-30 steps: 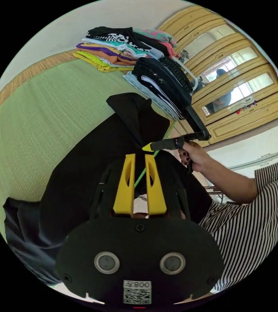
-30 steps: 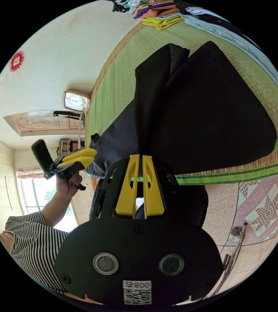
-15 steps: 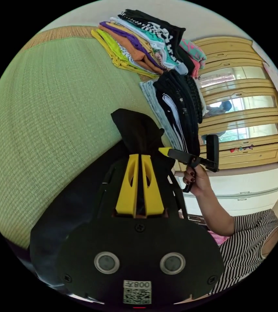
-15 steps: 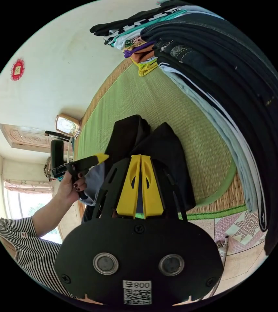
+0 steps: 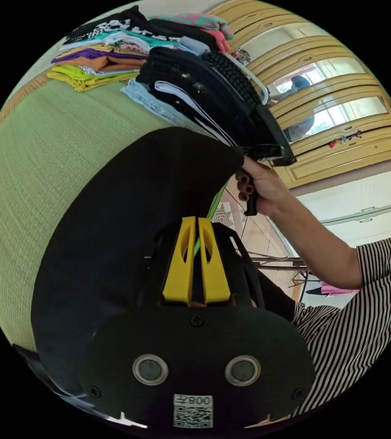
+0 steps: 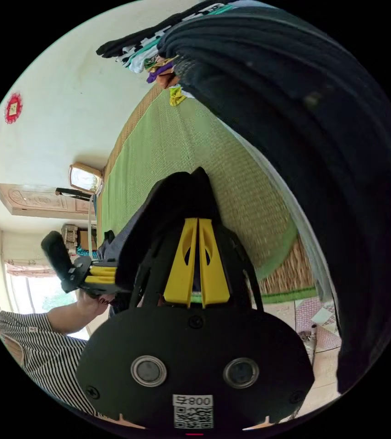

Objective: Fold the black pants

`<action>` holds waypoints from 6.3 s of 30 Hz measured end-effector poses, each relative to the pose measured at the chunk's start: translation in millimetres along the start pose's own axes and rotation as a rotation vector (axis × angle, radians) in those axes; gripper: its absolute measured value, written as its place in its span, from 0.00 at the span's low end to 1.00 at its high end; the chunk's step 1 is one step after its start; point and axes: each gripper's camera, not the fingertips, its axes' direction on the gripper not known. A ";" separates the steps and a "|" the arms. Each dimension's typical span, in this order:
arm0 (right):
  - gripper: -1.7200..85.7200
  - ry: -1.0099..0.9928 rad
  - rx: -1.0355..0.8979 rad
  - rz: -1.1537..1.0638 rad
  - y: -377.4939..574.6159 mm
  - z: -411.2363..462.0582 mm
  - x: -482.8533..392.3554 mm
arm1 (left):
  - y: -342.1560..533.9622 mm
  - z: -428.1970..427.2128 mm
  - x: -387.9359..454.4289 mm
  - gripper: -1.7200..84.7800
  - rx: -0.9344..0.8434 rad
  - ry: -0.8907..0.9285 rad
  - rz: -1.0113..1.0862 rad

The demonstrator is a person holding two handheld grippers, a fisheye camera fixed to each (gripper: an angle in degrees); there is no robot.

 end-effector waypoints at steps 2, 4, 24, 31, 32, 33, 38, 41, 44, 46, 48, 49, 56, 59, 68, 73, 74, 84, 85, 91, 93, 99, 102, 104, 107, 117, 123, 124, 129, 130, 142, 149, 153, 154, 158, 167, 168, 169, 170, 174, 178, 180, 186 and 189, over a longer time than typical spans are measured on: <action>0.03 -0.085 0.030 0.019 23.3 -15.5 17.6 | -9.9 8.7 4.5 0.05 -0.028 0.005 0.008; 0.04 -0.155 0.069 0.038 48.1 -29.7 33.4 | -24.1 7.7 13.5 0.06 -0.039 0.022 0.042; 0.09 -0.255 0.067 0.091 107.9 -37.5 55.5 | -206.0 0.8 11.8 0.08 -0.133 -0.167 0.049; 0.04 -0.280 0.092 0.057 111.6 -44.9 52.6 | -218.1 -22.1 45.9 0.04 -0.039 -0.174 0.111; 0.04 -0.288 0.109 0.032 115.8 -51.7 48.1 | -218.1 -26.4 50.1 0.03 -0.025 -0.168 0.120; 0.04 -0.296 0.126 0.005 120.9 -59.3 43.3 | -218.1 -34.7 59.1 0.03 0.004 -0.163 0.140; 0.04 -0.230 0.145 0.010 140.6 -74.2 48.6 | -232.3 -36.7 80.2 0.03 0.026 -0.176 0.181; 0.05 -0.254 0.095 0.092 143.6 -59.0 69.1 | -246.9 -5.7 75.3 0.04 -0.081 -0.216 0.166; 0.06 -0.273 0.099 0.120 146.6 -59.0 73.5 | -254.5 12.4 72.6 0.06 -0.141 -0.261 0.141; 0.08 -0.252 0.118 0.113 150.3 -65.6 70.8 | -258.0 8.0 77.6 0.08 -0.120 -0.259 0.157; 0.10 -0.203 0.142 0.127 155.1 -76.1 70.1 | -259.8 1.8 80.5 0.09 -0.096 -0.271 0.168; 0.11 -0.190 0.153 0.132 156.0 -78.7 70.3 | -261.3 -2.0 80.5 0.10 -0.080 -0.275 0.171; 0.11 -0.142 0.167 0.143 142.1 -77.3 65.4 | -276.0 20.7 53.7 0.10 -0.188 -0.205 0.106; 0.09 -0.138 0.170 0.132 141.3 -76.4 56.8 | -276.0 24.6 50.1 0.07 -0.208 -0.165 0.119; 0.05 -0.121 0.194 0.043 145.4 -90.3 13.8 | -253.5 8.4 57.8 0.04 -0.148 -0.151 0.179; 0.05 -0.064 0.189 0.078 141.0 -80.7 9.7 | -239.8 21.9 41.6 0.06 -0.148 -0.136 0.133; 0.05 -0.081 0.161 0.102 137.6 -72.2 12.3 | -236.6 24.9 38.6 0.06 -0.157 -0.151 0.122; 0.03 0.077 0.233 0.022 148.5 -75.1 -59.5 | -79.0 -30.4 22.2 0.04 0.020 -0.248 0.046; 0.03 0.101 0.233 -0.015 146.7 -73.9 -71.4 | -50.4 -31.8 23.1 0.04 -0.001 -0.318 0.038; 0.02 0.310 0.079 -0.320 109.8 3.3 -176.7 | 68.9 5.0 11.0 0.02 -0.128 -0.582 -0.044; 0.02 0.427 -0.090 -0.343 98.0 57.2 -194.1 | 90.9 5.9 6.0 0.02 -0.056 -0.591 -0.117; 0.02 0.535 0.005 -0.422 101.1 87.7 -239.9 | 145.1 19.0 -6.8 0.02 0.008 -0.709 -0.146; 0.02 0.571 -0.040 -0.446 91.6 101.9 -259.4 | 175.7 16.4 -27.1 0.02 0.038 -0.667 -0.176; 0.02 0.586 -0.053 -0.453 86.7 110.0 -269.5 | 195.8 9.5 -44.6 0.02 0.057 -0.593 -0.216; 0.02 0.588 -0.060 -0.446 79.0 121.0 -282.7 | 241.2 -13.6 -72.9 0.02 0.150 -0.467 -0.273; 0.05 0.429 0.017 -0.538 51.5 150.6 -391.0 | 459.6 -122.0 -214.0 0.03 0.452 -0.484 -0.563; 0.09 0.252 -0.085 -0.833 6.6 245.7 -504.9 | 509.7 -136.3 -317.4 0.06 0.416 -0.475 -0.619; 0.09 0.238 -0.105 -0.857 1.9 257.5 -513.9 | 513.0 -135.5 -336.5 0.07 0.400 -0.467 -0.620; 0.10 0.205 -0.341 -0.955 -35.2 354.3 -563.9 | 524.9 -117.0 -409.7 0.10 0.295 -0.423 -0.642; 0.10 0.205 -0.360 -0.957 -38.2 362.5 -565.7 | 529.3 -108.3 -425.5 0.09 0.262 -0.418 -0.647; 0.04 0.185 -0.375 -1.017 -58.1 409.3 -587.0 | 619.1 -94.1 -491.1 0.04 0.481 -0.449 -0.638; 0.06 0.197 -0.393 -0.949 -77.3 434.6 -591.4 | 659.0 -60.7 -536.6 0.06 0.521 -0.385 -0.688; 0.08 0.191 -0.295 -0.947 -99.5 433.1 -609.7 | 699.9 -62.9 -543.6 0.08 0.579 -0.418 -0.668; 0.08 0.186 -0.293 -0.958 -103.2 436.7 -614.4 | 711.9 -61.1 -550.1 0.08 0.576 -0.412 -0.675; 0.09 0.196 -0.359 -1.058 -126.1 487.3 -654.1 | 740.6 -48.2 -572.1 0.09 0.580 -0.333 -0.686; 0.04 0.056 -0.526 -1.161 -116.8 555.0 -692.1 | 743.6 -1.1 -598.9 0.11 0.586 -0.260 -0.664; 0.03 0.034 -0.517 -1.171 -109.9 553.4 -692.1 | 748.9 4.3 -603.2 0.11 0.614 -0.238 -0.686; 0.03 0.023 -0.516 -1.174 -106.4 553.1 -692.1 | 753.0 9.9 -607.4 0.10 0.628 -0.234 -0.704; 0.03 0.004 -0.519 -1.186 -98.9 553.8 -692.5 | 754.5 13.2 -609.8 0.10 0.626 -0.237 -0.714; 0.04 0.046 -0.504 -1.207 -85.1 563.1 -695.2 | 762.2 37.0 -623.8 0.05 0.554 -0.284 -0.758; 0.07 0.026 -0.396 -1.163 -99.7 549.0 -698.8 | 781.9 47.0 -625.7 0.03 0.613 -0.281 -0.765; 0.09 0.077 -0.336 -1.185 -106.6 550.0 -703.0 | 789.4 51.7 -627.0 0.03 0.637 -0.264 -0.768; 0.10 0.176 -0.366 -1.354 -93.5 581.6 -721.4 | 806.6 63.6 -627.5 0.03 0.704 -0.226 -0.762; 0.10 0.216 -0.337 -1.407 -87.9 590.8 -726.9 | 811.5 69.7 -626.2 0.03 0.717 -0.216 -0.752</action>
